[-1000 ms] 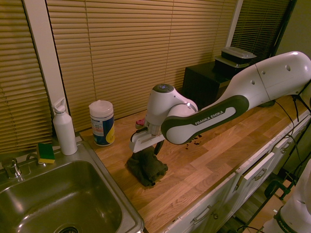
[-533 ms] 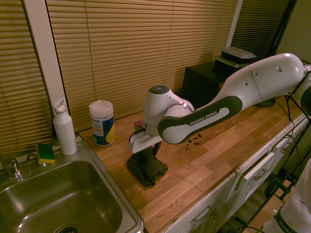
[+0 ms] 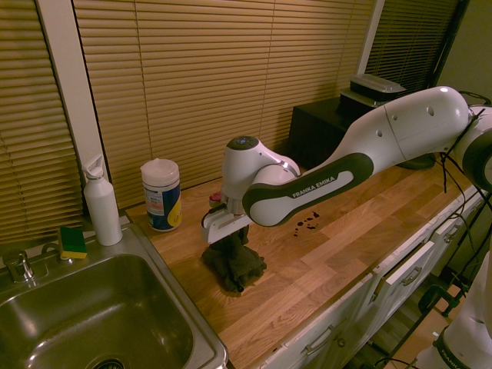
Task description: Clear the spill
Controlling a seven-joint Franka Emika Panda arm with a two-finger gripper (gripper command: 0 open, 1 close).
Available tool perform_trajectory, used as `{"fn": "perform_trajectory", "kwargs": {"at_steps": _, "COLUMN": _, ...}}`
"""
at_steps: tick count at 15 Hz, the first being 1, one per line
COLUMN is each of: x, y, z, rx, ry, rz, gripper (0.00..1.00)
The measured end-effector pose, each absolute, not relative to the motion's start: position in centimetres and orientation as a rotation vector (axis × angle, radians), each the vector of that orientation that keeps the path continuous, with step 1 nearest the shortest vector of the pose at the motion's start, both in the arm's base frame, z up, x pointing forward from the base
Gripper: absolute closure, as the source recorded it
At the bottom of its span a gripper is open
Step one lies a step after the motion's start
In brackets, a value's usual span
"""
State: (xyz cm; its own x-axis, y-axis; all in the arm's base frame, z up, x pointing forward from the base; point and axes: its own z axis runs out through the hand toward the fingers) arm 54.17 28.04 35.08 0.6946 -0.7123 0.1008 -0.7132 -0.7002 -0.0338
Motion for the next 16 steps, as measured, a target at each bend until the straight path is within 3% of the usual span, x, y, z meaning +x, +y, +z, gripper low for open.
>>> {"fn": "perform_trajectory", "kwargs": {"at_steps": 16, "x": 52.4, "y": 14.3, "z": 34.7, "rx": 2.699, "ry": -1.395, "rz": 0.246, "gripper": 1.0}}
